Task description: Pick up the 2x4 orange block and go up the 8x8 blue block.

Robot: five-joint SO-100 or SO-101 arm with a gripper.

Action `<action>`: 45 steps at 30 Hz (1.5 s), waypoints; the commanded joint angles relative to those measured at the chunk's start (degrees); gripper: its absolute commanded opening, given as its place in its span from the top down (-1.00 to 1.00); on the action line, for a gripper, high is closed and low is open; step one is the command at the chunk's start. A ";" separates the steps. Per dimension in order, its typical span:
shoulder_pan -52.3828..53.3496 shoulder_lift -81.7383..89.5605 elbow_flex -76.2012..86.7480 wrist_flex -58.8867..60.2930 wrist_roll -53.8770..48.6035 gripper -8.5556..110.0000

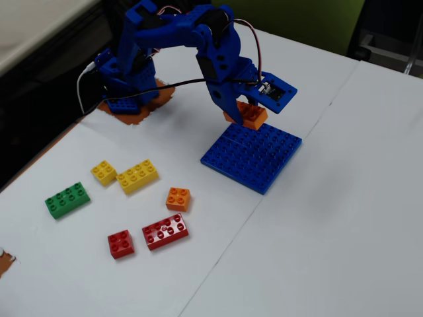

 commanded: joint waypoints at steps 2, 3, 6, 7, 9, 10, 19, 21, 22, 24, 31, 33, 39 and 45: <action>0.70 4.57 -0.18 0.35 -0.26 0.86; 0.70 4.66 -0.18 0.35 -0.26 0.86; 0.70 4.83 0.35 0.26 -0.35 0.86; 0.70 4.92 0.62 0.09 -0.35 0.86; 0.79 5.01 0.97 -0.09 -0.53 0.86; 0.79 5.01 0.97 -0.18 -0.53 0.86; 1.05 5.01 1.32 -1.14 -0.18 0.86; 0.97 4.92 1.49 -2.02 0.18 0.86; 0.88 4.92 1.58 -2.46 0.44 0.86; 0.79 4.57 1.76 -3.25 1.05 0.86; 0.70 4.13 1.76 -3.60 1.85 0.86; 0.70 4.13 1.76 -3.60 2.11 0.86; 0.88 3.96 2.02 -2.99 2.11 0.86; 0.88 3.60 2.02 -3.25 2.11 0.86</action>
